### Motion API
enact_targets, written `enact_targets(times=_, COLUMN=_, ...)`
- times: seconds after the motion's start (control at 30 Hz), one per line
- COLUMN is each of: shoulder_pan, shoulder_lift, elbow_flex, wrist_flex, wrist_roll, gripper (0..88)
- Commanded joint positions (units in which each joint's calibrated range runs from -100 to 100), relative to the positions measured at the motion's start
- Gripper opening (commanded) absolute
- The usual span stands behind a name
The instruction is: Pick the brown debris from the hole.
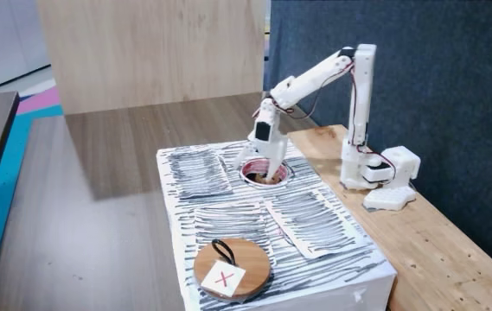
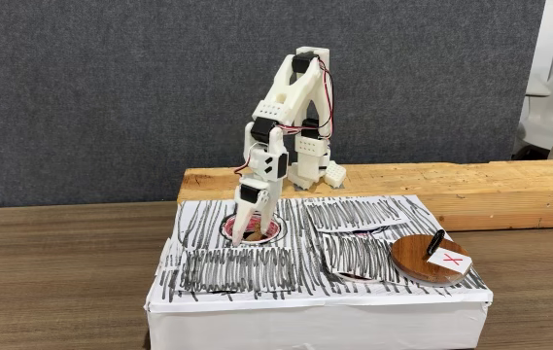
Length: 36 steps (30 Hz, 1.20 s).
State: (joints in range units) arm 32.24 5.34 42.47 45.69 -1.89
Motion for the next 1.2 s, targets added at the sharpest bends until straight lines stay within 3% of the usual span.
enact_targets(times=0.0, shoulder_pan=1.2, shoulder_lift=0.2, elbow_flex=-1.7, wrist_flex=0.1, wrist_roll=-0.5, gripper=35.6)
enact_targets(times=0.5, shoulder_pan=1.1, shoulder_lift=-17.0, elbow_flex=4.2, wrist_flex=0.4, wrist_roll=-0.4, gripper=35.6)
enact_targets(times=0.7, shoulder_pan=1.2, shoulder_lift=-17.2, elbow_flex=12.2, wrist_flex=-0.1, wrist_roll=-0.1, gripper=35.6)
enact_targets(times=1.17, shoulder_pan=0.5, shoulder_lift=-15.9, elbow_flex=12.2, wrist_flex=-0.4, wrist_roll=-0.3, gripper=35.6)
